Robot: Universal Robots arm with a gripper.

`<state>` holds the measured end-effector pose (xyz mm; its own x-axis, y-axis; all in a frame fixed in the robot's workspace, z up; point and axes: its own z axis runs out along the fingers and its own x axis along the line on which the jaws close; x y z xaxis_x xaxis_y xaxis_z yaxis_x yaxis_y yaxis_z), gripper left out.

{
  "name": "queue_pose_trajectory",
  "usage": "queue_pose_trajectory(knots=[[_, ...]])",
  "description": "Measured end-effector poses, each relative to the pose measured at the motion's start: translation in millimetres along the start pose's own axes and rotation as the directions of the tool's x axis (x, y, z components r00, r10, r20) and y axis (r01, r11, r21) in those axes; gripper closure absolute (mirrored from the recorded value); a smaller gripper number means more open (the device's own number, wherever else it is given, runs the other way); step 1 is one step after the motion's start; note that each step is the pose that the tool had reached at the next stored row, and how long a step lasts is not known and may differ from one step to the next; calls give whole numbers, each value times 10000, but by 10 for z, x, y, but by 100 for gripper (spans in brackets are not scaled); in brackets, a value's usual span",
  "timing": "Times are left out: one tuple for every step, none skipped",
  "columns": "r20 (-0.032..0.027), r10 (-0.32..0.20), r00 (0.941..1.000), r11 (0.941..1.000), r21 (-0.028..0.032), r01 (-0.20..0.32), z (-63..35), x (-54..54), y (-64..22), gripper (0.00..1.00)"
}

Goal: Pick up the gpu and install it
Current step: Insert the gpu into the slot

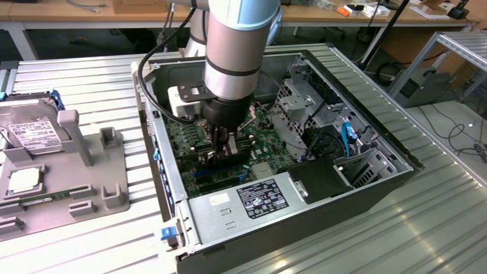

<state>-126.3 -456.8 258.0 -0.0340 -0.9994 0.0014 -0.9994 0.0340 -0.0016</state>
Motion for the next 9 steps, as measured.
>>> queue_pose_trajectory(knots=[[1,0,10000,10000,1,0,0,0,0,73],[3,0,10000,10000,1,0,0,0,0,73],[2,0,10000,10000,1,0,-1,0,0,73],[2,0,10000,10000,1,0,-4,0,0,73],[2,0,10000,10000,1,0,-4,0,0,73],[1,0,10000,10000,1,0,-5,0,0,73],[1,0,10000,10000,1,0,-5,0,0,73],[1,0,10000,10000,0,0,-5,0,0,73],[1,0,10000,10000,0,0,-5,0,0,73]])
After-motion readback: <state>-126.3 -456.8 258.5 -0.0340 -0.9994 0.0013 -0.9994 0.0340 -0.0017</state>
